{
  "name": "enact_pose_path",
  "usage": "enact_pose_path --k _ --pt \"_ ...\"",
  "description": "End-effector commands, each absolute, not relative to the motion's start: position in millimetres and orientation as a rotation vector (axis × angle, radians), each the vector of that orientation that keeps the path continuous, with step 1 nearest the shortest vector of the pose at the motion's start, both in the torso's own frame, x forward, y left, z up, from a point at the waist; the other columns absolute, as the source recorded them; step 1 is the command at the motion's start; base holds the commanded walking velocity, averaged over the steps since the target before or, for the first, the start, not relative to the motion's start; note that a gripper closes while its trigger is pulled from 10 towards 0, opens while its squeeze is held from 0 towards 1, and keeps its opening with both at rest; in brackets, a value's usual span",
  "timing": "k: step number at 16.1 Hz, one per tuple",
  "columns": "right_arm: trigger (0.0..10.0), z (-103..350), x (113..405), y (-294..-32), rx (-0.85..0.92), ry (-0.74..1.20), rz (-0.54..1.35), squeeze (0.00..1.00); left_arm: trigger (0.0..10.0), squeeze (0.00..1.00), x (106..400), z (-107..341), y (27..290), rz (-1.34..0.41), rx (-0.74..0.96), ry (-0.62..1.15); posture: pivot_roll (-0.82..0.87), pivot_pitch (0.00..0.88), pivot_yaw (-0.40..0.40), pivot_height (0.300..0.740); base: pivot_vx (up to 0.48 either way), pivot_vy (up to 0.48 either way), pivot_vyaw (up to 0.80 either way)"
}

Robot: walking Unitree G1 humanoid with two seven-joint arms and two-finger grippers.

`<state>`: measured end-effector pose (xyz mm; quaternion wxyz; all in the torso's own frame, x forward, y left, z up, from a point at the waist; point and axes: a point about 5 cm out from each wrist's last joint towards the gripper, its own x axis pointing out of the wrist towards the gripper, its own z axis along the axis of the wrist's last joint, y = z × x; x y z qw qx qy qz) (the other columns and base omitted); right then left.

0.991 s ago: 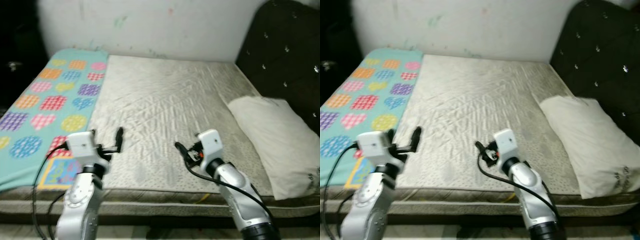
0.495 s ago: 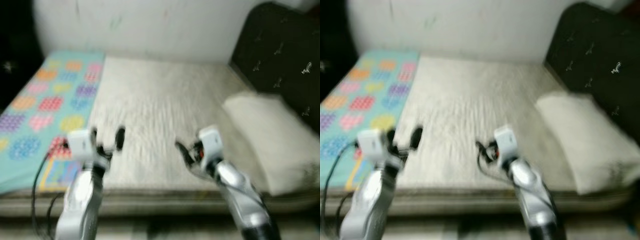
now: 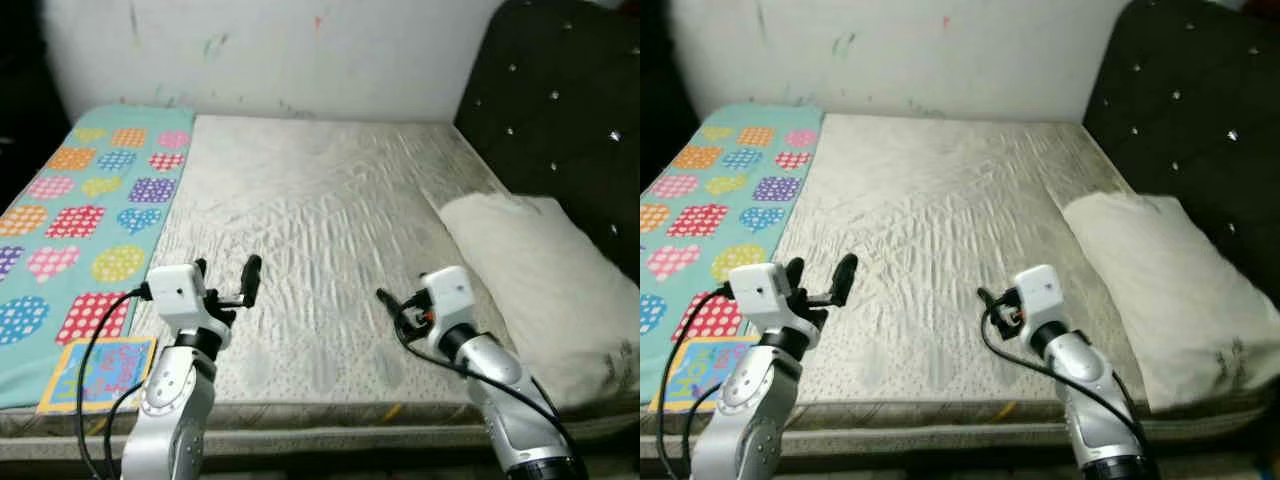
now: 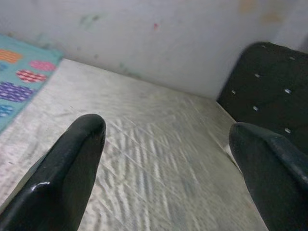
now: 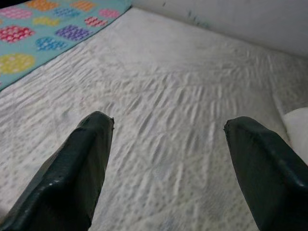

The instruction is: Clean up the room

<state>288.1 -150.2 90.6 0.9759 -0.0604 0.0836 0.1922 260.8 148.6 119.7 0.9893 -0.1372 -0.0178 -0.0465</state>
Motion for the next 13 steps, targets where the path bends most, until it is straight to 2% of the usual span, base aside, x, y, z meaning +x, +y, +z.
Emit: enact_pose_path --k 1,2,7,11,13 --pt "10.0 95.1 285.4 -145.1 -0.113 0.149 0.406 0.00 10.0 0.00 260.2 118.0 157.4 -0.050 -0.245 -0.021 -0.02 0.000 -0.062 0.740 0.000 0.000 0.00" --pt "10.0 94.3 280.3 -146.1 -0.113 0.148 0.402 0.00 10.0 0.00 259.6 115.8 158.2 -0.041 -0.249 -0.016 -0.03 0.000 -0.058 0.740 0.000 0.000 0.00" --pt "10.0 94.7 276.3 -153.9 -0.098 0.141 0.343 0.00 10.0 0.00 257.9 111.9 163.3 0.009 -0.270 0.000 -0.03 0.000 -0.038 0.740 0.000 0.000 0.70" --pt "10.0 103.5 280.3 -164.3 -0.097 0.090 0.220 0.00 10.0 0.00 257.7 111.5 167.0 0.009 -0.269 0.006 -0.03 0.000 -0.045 0.740 0.000 0.000 0.00" --pt "10.0 109.2 281.9 -184.1 -0.077 0.069 0.029 0.00 10.0 0.00 255.8 111.3 171.4 0.035 -0.258 0.005 -0.03 0.000 -0.049 0.740 0.000 0.000 0.00"
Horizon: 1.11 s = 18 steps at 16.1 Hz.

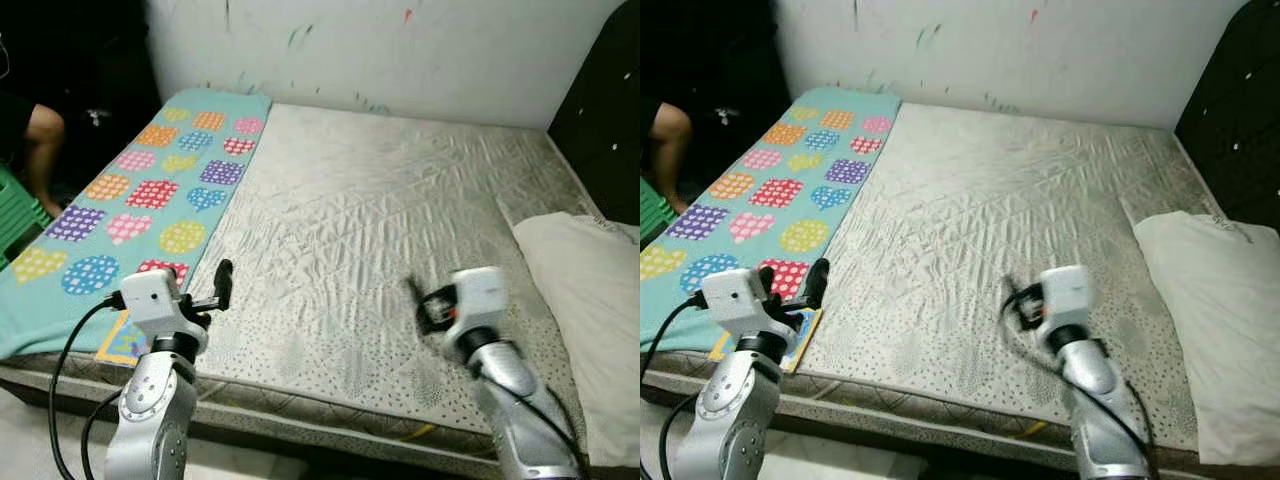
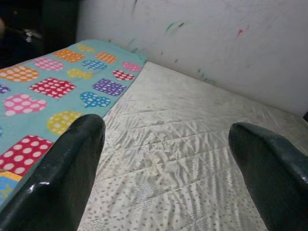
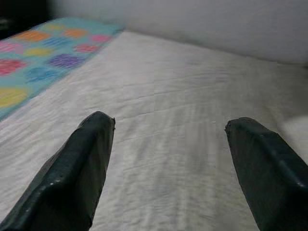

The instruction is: Clean up the room

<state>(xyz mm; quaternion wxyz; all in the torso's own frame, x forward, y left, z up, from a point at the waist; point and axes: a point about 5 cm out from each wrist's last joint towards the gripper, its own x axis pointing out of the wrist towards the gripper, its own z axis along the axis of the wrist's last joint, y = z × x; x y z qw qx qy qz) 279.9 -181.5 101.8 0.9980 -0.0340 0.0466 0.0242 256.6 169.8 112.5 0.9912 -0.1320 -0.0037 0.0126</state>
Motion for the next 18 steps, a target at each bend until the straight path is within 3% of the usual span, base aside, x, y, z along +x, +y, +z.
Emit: enact_pose_path --k 1,5,15,18 --pt "10.0 108.4 280.2 -193.9 -0.077 0.078 -0.031 0.00 10.0 0.00 251.8 110.1 176.0 0.049 -0.257 0.011 -0.03 0.000 -0.048 0.740 0.000 0.000 0.00" --pt "10.0 108.9 280.6 -192.9 -0.046 0.083 -0.001 0.00 10.0 0.00 248.8 107.3 182.5 0.056 -0.272 0.022 -0.03 0.000 -0.046 0.740 0.000 0.000 0.00" --pt "10.0 109.8 283.9 -188.8 -0.053 0.086 0.052 0.00 10.0 0.00 252.9 111.7 177.0 0.027 -0.280 0.005 -0.03 0.000 -0.057 0.740 0.000 0.457 0.00" --pt "10.0 109.7 285.0 -188.2 -0.053 0.088 0.061 0.00 10.0 0.00 252.5 116.9 172.0 -0.023 -0.287 -0.031 -0.03 0.000 -0.057 0.740 0.000 0.000 0.00"
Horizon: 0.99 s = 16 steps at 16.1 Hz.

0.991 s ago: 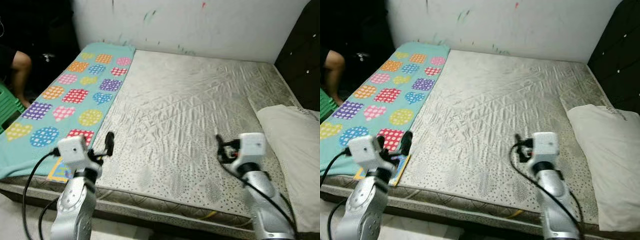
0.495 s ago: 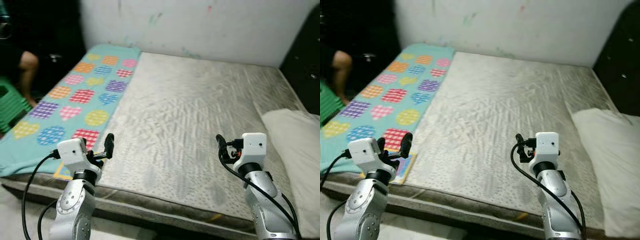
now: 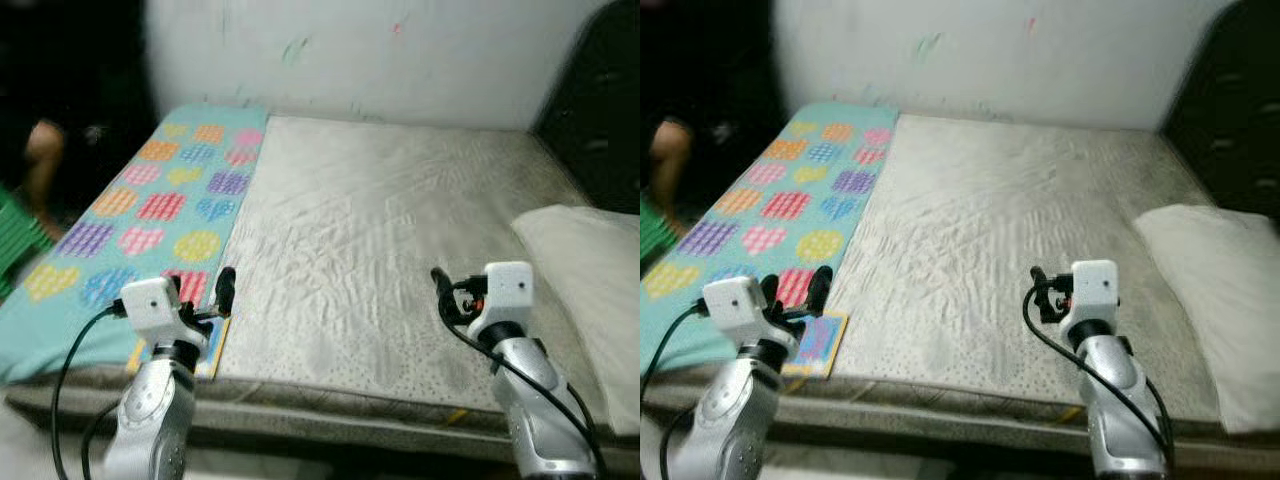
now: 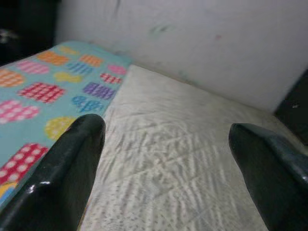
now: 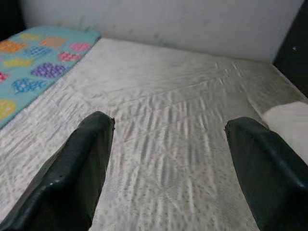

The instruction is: Clean up the room

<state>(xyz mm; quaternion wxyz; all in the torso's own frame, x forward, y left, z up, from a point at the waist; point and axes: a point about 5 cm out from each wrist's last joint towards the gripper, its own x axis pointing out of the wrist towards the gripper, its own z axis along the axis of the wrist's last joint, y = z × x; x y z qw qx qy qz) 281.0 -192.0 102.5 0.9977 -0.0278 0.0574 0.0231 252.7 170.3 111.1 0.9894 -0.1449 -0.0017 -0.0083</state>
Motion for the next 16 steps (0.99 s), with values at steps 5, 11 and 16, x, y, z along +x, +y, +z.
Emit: enact_pose_path --k 5,11,16 --pt "10.0 110.4 285.5 -187.6 -0.055 0.088 0.068 0.00 10.0 0.00 252.1 119.6 169.6 -0.052 -0.297 -0.044 -0.03 0.000 -0.057 0.740 0.197 0.000 0.00" --pt "10.0 110.3 287.1 -186.0 -0.055 0.088 0.075 0.00 10.0 0.00 252.9 120.0 168.8 -0.062 -0.296 -0.044 -0.03 0.000 -0.059 0.740 0.402 0.000 0.00" --pt "10.0 110.8 288.7 -186.5 -0.057 0.085 0.074 0.00 10.0 0.00 254.3 119.0 168.2 -0.042 -0.299 -0.032 -0.03 0.000 -0.059 0.740 0.316 0.000 0.00"
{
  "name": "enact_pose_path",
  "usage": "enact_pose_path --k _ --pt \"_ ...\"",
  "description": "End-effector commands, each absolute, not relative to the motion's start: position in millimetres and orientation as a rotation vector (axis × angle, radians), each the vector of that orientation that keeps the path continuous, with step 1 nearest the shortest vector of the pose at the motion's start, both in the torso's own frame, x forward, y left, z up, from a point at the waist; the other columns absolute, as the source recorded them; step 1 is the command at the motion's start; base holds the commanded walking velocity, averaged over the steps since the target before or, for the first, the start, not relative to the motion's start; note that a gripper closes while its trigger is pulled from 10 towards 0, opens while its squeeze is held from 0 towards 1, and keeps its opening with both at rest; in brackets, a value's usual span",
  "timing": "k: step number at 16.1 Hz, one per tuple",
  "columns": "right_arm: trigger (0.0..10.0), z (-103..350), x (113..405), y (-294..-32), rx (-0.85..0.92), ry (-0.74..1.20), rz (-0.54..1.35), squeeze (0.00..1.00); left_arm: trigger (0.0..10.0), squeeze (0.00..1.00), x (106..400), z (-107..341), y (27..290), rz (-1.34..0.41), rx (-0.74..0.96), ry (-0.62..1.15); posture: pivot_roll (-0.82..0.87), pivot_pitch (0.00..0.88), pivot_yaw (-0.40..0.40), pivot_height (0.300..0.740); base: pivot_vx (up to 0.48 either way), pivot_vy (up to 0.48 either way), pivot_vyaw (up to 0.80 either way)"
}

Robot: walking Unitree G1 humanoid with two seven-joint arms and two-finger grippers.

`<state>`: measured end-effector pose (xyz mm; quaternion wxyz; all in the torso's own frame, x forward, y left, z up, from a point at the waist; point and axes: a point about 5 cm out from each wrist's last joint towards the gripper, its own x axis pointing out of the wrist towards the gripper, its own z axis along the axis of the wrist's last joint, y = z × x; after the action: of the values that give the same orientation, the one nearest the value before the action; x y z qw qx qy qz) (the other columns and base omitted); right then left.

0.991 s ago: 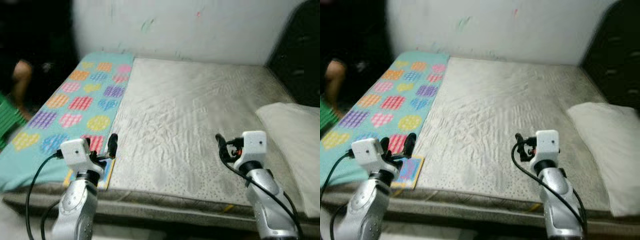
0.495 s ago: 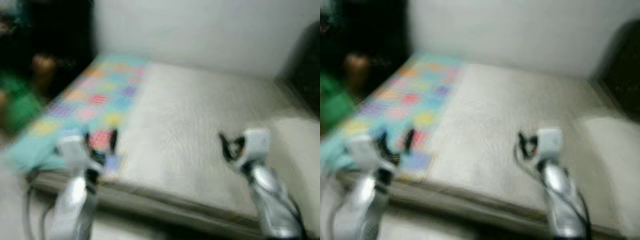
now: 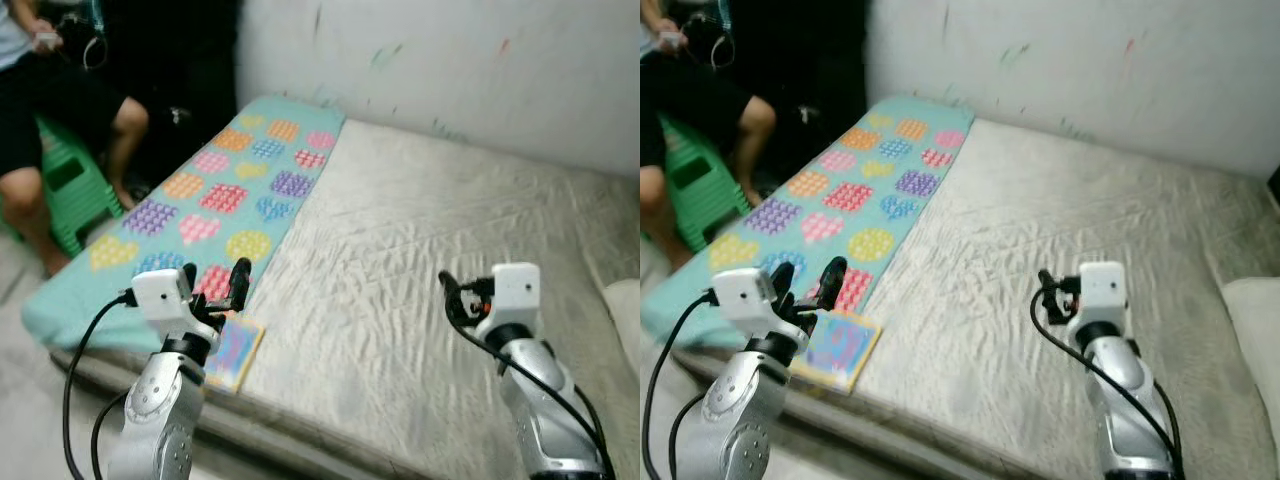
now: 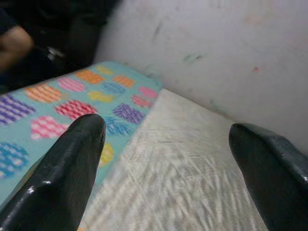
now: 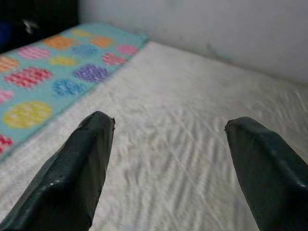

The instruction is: Clean up the room

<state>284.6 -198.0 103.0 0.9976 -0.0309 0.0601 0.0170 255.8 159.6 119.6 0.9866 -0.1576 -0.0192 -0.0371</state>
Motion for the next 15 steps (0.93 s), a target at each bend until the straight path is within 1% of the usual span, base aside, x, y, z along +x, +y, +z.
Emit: enact_pose_path --k 1,7,10,15 --pt "10.0 110.8 288.9 -186.6 -0.056 0.085 0.073 0.00 10.0 0.00 255.1 118.1 168.5 -0.028 -0.306 -0.025 -0.03 0.000 -0.060 0.740 0.000 0.000 0.00" --pt "10.0 110.9 290.1 -186.2 -0.054 0.083 0.072 0.00 10.0 0.00 256.3 117.8 167.8 -0.032 -0.300 -0.023 -0.03 0.000 -0.057 0.740 0.000 0.000 0.00" --pt "10.0 109.7 291.1 -186.4 -0.013 0.104 0.068 0.00 10.0 0.00 257.5 116.1 167.8 -0.002 -0.317 -0.005 -0.03 0.000 -0.058 0.740 0.000 0.000 0.00" --pt "10.0 109.8 291.6 -186.6 -0.024 0.105 0.074 0.00 10.0 0.00 258.2 116.5 165.6 -0.012 -0.338 -0.008 -0.03 0.000 -0.064 0.740 0.000 0.000 -0.80"
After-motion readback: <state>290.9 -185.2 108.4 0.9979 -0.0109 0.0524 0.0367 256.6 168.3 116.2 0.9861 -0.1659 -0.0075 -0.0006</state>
